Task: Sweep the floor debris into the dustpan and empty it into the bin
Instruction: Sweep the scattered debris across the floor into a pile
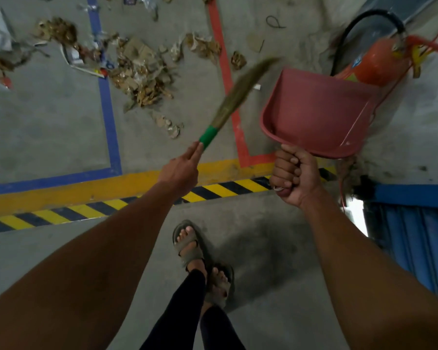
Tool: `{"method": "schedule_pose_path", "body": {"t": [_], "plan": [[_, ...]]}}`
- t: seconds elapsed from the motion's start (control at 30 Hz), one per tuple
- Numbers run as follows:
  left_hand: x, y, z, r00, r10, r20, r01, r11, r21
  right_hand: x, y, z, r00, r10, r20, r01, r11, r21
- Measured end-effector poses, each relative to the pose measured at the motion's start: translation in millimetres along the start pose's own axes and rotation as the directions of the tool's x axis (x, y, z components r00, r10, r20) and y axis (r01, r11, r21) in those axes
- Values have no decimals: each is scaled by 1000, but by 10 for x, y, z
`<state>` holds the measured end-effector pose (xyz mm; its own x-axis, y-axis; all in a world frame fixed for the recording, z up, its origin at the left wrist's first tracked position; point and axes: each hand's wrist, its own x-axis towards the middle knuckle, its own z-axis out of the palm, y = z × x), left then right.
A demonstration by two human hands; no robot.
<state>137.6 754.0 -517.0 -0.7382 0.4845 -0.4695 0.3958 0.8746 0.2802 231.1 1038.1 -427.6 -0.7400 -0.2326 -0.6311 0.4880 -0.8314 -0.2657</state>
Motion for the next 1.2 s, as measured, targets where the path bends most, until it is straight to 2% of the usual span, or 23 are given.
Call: {"method": "schedule_pose_path", "body": {"t": [0.1, 0.17, 0.27, 0.43, 0.57, 0.63, 0.77, 0.87, 0.97, 1.07, 1.2], "plan": [[278, 117, -21, 979, 160, 127, -177, 974, 138, 134, -61, -1, 1000, 6, -18, -6, 1000, 17], [506, 197, -71, 963, 173, 206, -214, 957, 196, 213, -20, -14, 999, 30, -30, -29, 999, 19], [907, 217, -135, 978, 73, 196, -90, 993, 80, 332, 77, -42, 996, 83, -24, -82, 996, 35], [1372, 191, -373, 987, -158, 37, 161, 984, -73, 507, 206, -36, 989, 143, -24, -142, 989, 50], [1529, 22, -589, 982, -186, -29, 183, 980, -81, 597, 205, -2, 984, 169, -50, -168, 985, 36], [1507, -65, -623, 993, -104, -49, 100, 991, -89, 617, 203, -9, 983, 176, -42, -174, 984, 48], [1519, -123, -567, 978, 199, -68, -204, 977, -70, 645, 219, -56, 982, 187, -16, -185, 980, 77], [1622, -42, -478, 913, 406, 33, -405, 914, -36, 654, 237, -146, 979, 201, 31, -204, 970, 134], [1788, 159, -445, 862, 483, 155, -494, 869, 39, 696, 199, -218, 973, 208, 100, -224, 956, 191], [2025, 319, -449, 884, 415, 215, -438, 896, 72, 762, 53, -263, 969, 217, 117, -237, 948, 214], [2275, 452, -546, 986, 138, 94, -135, 990, -43, 867, -260, -326, 962, 251, 109, -266, 949, 169]]}}
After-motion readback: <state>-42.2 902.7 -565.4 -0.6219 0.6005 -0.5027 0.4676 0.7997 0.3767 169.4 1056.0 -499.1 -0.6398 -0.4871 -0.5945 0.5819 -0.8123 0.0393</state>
